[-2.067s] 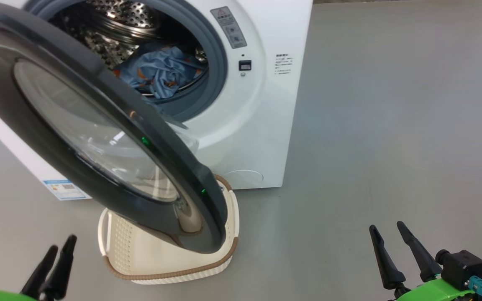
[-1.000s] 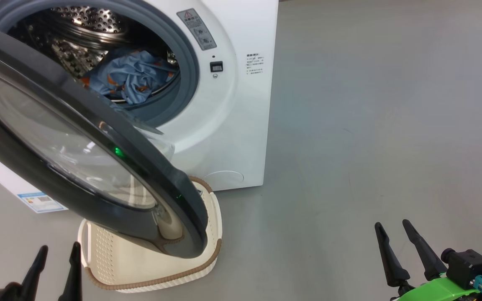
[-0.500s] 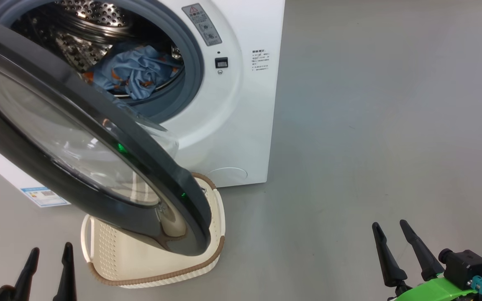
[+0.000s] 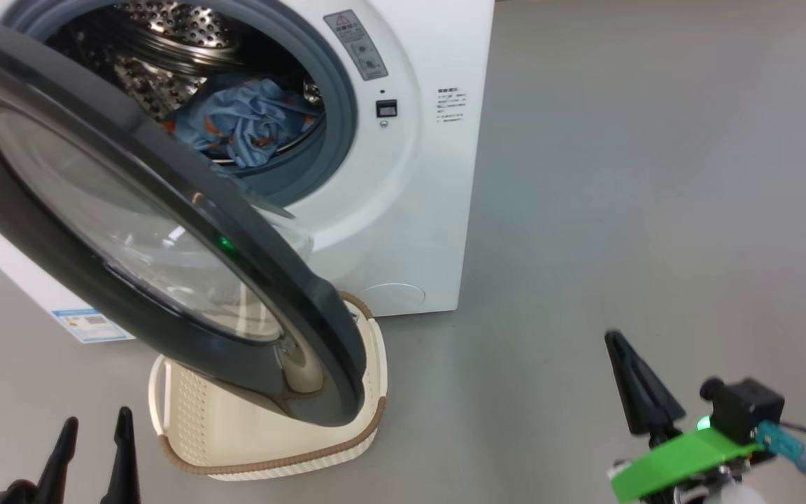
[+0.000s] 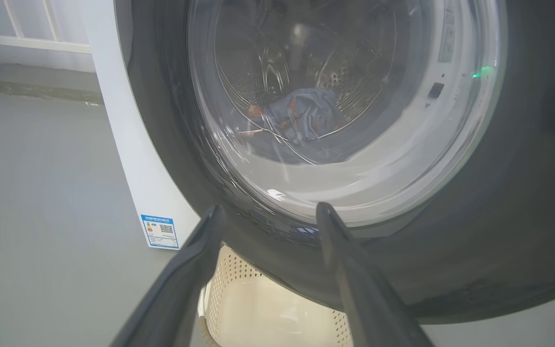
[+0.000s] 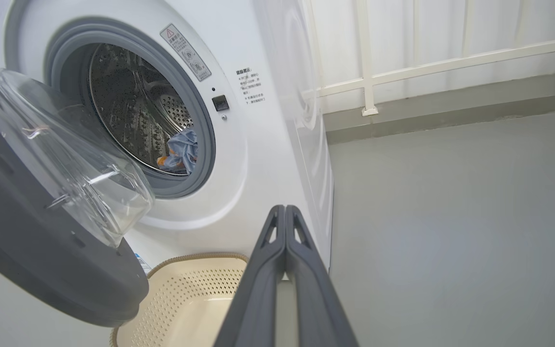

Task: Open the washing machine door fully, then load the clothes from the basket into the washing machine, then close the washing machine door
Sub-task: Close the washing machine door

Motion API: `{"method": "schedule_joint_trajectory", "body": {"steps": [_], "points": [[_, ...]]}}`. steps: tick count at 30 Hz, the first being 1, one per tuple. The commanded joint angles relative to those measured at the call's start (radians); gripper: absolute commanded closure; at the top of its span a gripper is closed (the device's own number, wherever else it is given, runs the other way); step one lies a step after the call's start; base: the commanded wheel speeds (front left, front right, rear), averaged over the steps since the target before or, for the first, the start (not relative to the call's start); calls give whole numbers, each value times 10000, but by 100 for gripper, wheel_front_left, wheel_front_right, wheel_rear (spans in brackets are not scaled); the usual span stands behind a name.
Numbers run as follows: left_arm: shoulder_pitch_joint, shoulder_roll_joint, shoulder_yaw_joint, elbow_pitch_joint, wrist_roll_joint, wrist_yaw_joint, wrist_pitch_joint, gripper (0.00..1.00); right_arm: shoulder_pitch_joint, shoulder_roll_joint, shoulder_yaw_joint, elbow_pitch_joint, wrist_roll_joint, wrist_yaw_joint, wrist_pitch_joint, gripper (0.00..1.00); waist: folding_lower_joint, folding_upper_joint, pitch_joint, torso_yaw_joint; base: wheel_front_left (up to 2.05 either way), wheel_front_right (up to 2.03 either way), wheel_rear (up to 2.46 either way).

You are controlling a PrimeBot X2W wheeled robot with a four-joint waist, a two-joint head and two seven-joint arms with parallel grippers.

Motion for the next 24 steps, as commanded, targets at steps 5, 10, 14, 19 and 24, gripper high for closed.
{"method": "schedule_joint_trajectory", "body": {"steps": [5, 10, 14, 19, 24], "points": [[-135, 62, 388, -312, -78, -15, -64, 0, -1059, 20, 586, -717, 345, 16, -48, 100, 0, 0, -91, 335, 0, 0, 0], [-102, 4, 435, -429, -63, -15, -64, 0, -1659, 40, 1136, -1513, 418, 16, -48, 100, 0, 0, -225, 690, 0, 0, 0], [-34, -75, 435, -525, -4, -15, -64, 0, -1952, 118, 1834, -2357, 392, 16, -48, 100, 0, 0, -336, 979, 0, 0, 0], [42, -134, 423, -606, 33, -15, -64, 0, -2141, 80, 2956, -3175, 257, 16, -48, 100, 0, 0, -441, 1304, 0, 0, 0], [123, -172, 490, -637, 72, -15, -64, 0, -2140, -42, 4190, -3388, 129, 16, -48, 100, 0, 0, -549, 1531, 0, 0, 0]]}}
